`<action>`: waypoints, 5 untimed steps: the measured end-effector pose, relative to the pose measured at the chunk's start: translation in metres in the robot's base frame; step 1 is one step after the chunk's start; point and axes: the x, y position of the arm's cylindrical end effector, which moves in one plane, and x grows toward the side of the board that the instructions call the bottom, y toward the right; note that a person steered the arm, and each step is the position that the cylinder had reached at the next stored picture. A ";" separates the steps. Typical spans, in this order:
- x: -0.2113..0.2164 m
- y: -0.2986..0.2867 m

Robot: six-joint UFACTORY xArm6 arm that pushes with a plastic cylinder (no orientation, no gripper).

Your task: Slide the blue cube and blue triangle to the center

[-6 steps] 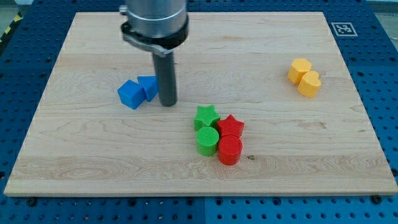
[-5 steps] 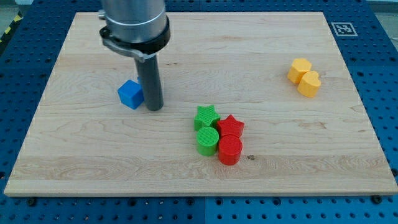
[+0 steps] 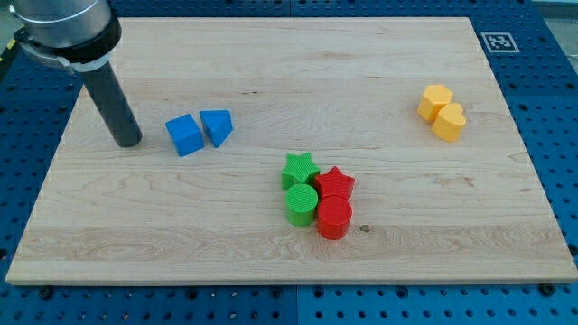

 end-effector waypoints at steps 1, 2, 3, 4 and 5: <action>-0.001 0.022; -0.001 0.046; -0.001 0.064; -0.004 0.077; -0.019 0.089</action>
